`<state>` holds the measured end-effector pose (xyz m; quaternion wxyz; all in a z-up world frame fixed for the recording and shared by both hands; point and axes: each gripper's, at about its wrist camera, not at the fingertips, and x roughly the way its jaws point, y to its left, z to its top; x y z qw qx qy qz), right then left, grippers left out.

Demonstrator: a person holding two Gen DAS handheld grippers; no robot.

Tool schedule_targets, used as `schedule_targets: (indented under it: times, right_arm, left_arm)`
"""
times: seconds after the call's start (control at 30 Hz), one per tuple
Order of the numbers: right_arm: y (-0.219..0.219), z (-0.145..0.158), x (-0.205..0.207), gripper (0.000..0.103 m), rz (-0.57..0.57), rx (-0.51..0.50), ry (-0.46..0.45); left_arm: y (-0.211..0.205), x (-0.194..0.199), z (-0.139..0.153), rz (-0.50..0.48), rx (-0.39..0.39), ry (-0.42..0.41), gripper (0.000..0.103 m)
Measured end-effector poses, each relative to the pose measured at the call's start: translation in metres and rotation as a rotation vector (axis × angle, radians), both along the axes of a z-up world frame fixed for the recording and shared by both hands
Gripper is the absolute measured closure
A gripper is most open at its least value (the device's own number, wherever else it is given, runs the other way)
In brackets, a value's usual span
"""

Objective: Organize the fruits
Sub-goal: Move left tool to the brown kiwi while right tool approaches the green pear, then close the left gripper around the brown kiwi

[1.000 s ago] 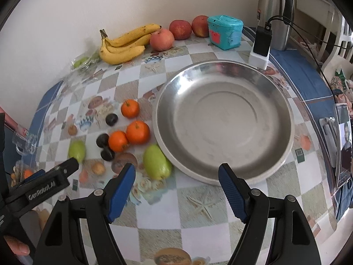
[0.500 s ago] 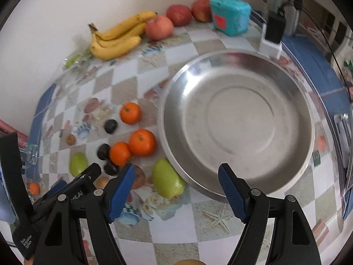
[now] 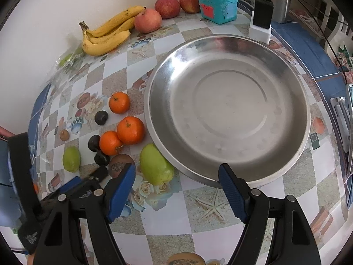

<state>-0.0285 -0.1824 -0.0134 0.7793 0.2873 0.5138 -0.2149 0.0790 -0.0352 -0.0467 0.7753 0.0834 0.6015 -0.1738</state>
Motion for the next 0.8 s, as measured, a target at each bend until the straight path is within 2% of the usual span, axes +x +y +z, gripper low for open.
schedule_targets:
  times: [0.17, 0.27, 0.33, 0.5, 0.63, 0.8]
  right_arm:
    - [0.008, -0.001, -0.001, 0.025, 0.034, 0.020, -0.002]
    - [0.015, -0.005, -0.003, 0.024, 0.046, 0.019, 0.015]
    - [0.019, -0.005, -0.006, 0.024, 0.045, 0.016, 0.036]
    - [0.022, -0.015, -0.016, 0.024, 0.051, 0.099, 0.039]
    - [0.017, -0.027, -0.012, 0.024, 0.034, 0.102, 0.070]
    - [0.009, -0.026, -0.005, 0.024, 0.016, 0.073, 0.040]
  left_arm:
    - [-0.009, -0.002, 0.002, -0.014, -0.024, 0.007, 0.059]
    - [-0.014, 0.001, 0.003, -0.014, -0.034, 0.014, 0.063]
    - [-0.010, 0.002, 0.003, -0.016, -0.041, 0.017, 0.063]
    - [-0.009, 0.001, 0.001, -0.024, -0.049, 0.024, 0.069]
    - [-0.005, 0.002, 0.001, -0.016, -0.061, 0.032, 0.069]
    - [0.001, 0.002, 0.002, -0.012, -0.070, 0.039, 0.069]
